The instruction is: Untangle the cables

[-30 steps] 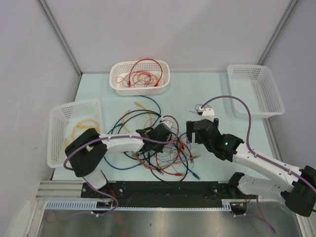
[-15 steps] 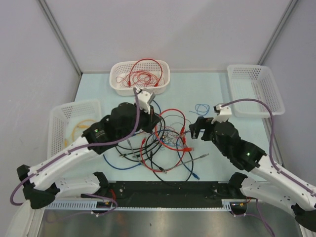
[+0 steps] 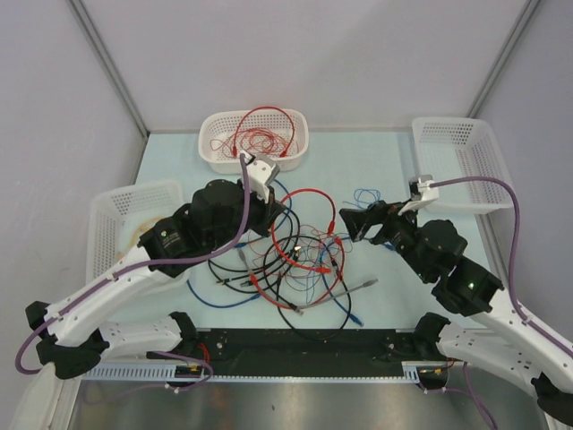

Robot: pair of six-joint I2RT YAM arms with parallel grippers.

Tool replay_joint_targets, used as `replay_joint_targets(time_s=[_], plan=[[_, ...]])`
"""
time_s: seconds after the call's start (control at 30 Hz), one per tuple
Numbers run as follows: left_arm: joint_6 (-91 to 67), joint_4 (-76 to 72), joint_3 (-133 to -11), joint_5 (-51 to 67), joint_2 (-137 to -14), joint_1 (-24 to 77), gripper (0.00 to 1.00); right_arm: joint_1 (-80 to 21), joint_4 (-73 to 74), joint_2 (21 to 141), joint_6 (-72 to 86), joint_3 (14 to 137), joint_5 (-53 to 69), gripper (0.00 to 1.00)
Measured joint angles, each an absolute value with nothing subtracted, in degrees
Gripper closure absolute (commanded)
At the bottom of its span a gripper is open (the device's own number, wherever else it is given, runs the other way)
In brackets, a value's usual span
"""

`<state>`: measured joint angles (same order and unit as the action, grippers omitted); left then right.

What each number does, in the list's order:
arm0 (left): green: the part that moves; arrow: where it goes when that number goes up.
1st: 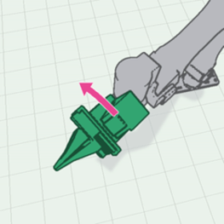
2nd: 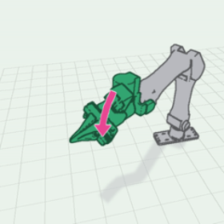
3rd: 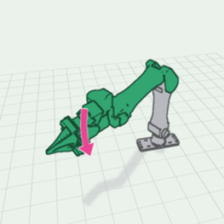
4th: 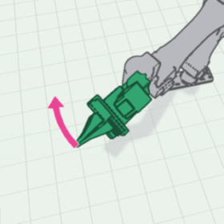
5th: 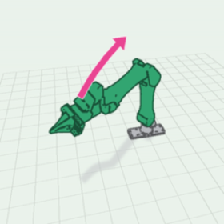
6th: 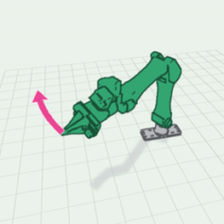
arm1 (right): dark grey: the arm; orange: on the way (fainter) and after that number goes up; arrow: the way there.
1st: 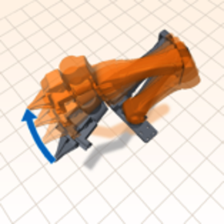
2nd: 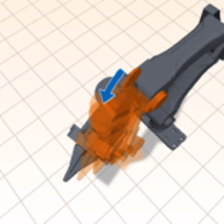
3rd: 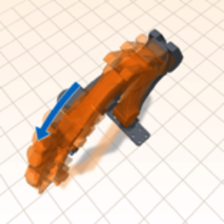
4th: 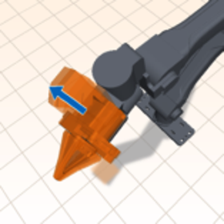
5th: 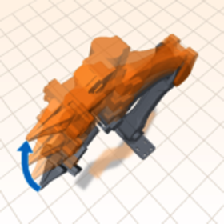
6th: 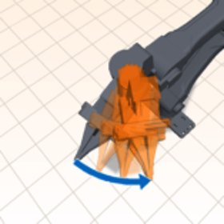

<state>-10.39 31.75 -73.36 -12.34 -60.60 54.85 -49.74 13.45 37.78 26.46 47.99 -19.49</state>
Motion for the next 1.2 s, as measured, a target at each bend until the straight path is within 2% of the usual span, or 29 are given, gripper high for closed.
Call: replay_joint_targets(time_s=[0.33,0.4,0.43,0.47,0.53,0.57,0.6,0.67,0.7,0.73,0.77,0.8,0.83,0.87,1.2], plan=[[-10.17,31.44,-71.66,-10.04,-60.23,54.85,1.00,-49.65,9.13,49.78,20.67,48.47,-14.59,0.13],[-10.04,31.44,-71.66,-9.80,-60.07,54.85,1.00,-49.65,8.08,51.75,19.53,48.47,-14.74,0.21],[-10.02,31.44,-71.66,-9.76,-59.99,54.85,1.00,-49.65,7.64,52.53,19.14,48.47,-14.98,0.29],[-10.02,31.44,-71.66,-9.72,-59.94,54.85,1.00,-49.65,7.01,53.41,18.70,48.47,-15.51,0.47],[-10.02,31.44,-71.55,-9.65,-59.79,54.85,1.00,-49.63,5.91,55.07,17.80,48.47,-16.47,0.71],[-10.02,31.38,-71.35,-9.65,-59.66,54.85,1.00,-49.63,5.34,55.64,17.74,48.47,-16.93,0.95],[-10.04,31.38,-71.07,-9.65,-59.48,54.85,0.98,-49.63,4.69,55.92,17.63,48.47,-17.23,1.00],[-10.07,30.87,-70.28,-9.43,-59.29,54.85,0.86,-49.71,2.87,55.90,17.32,48.47,-17.47,1.00],[-10.15,30.50,-69.76,-9.45,-59.24,54.85,0.57,-49.91,2.04,55.81,17.23,48.51,-17.56,1.00],[-10.26,30.39,-69.41,-9.52,-59.22,54.85,0.43,-49.91,1.76,55.72,17.23,48.60,-17.69,1.00],[-10.76,30.15,-68.97,-9.96,-59.18,54.85,0.33,-49.82,1.85,55.70,17.23,49.01,-18.22,1.00],[-10.85,30.17,-68.58,-10.28,-59.16,54.85,0.09,-49.74,1.89,55.70,17.23,49.41,-18.50,1.00],[-11.53,30.20,-68.07,-10.72,-59.13,54.85,0.04,-49.69,2.52,55.72,17.26,50.57,-18.90,1.00],[-11.62,30.22,-67.61,-11.18,-59.13,54.85,0.00,-49.67,2.70,55.72,17.26,51.57,-19.11,1.00],[-16.19,29.41,-63.18,-19.97,-56.51,54.85,0.00,-50.13,8.43,55.72,16.60,65.95,-24.60,1.00]])
